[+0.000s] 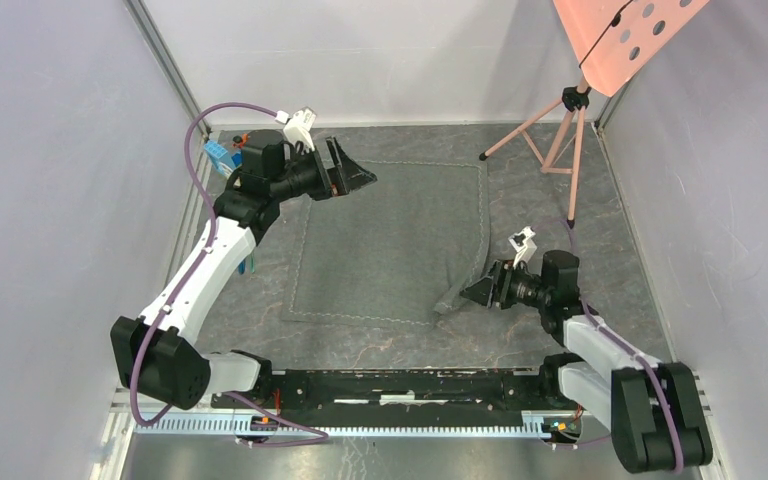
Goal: Fold the napkin into a case and place the utensils inside
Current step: Flatten out the crumpled napkin at the center of the board, then pick up the flattened napkin from the center of the board.
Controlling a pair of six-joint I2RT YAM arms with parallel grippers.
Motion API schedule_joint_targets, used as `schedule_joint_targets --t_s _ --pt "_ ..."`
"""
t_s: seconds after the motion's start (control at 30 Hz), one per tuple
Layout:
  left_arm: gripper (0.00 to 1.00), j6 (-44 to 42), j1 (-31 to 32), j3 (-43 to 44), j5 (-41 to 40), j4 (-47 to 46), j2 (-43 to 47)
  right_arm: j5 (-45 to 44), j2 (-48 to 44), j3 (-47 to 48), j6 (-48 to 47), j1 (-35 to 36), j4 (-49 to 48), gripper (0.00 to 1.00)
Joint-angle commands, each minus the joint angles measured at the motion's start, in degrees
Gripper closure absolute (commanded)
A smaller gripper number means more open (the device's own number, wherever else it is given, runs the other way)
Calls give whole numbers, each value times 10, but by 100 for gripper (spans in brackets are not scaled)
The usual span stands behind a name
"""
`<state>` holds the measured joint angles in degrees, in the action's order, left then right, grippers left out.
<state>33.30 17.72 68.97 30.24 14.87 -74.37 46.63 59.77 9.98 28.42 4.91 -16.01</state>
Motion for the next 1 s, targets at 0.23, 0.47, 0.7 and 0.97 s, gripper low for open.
schedule_joint_targets --t_s 0.23,0.47,0.7,0.97 --pt "0 -8 -17 0 21 -13 5 -115 -203 163 65 34 248 33" --pt "0 -5 -17 -5 22 -18 -3 -400 -175 249 -20 38 512 33" --pt "0 3 -17 -6 30 -21 -16 -433 -127 202 81 99 530 32" --pt "0 9 -17 -8 34 -24 -20 -545 -18 240 251 223 607 41"
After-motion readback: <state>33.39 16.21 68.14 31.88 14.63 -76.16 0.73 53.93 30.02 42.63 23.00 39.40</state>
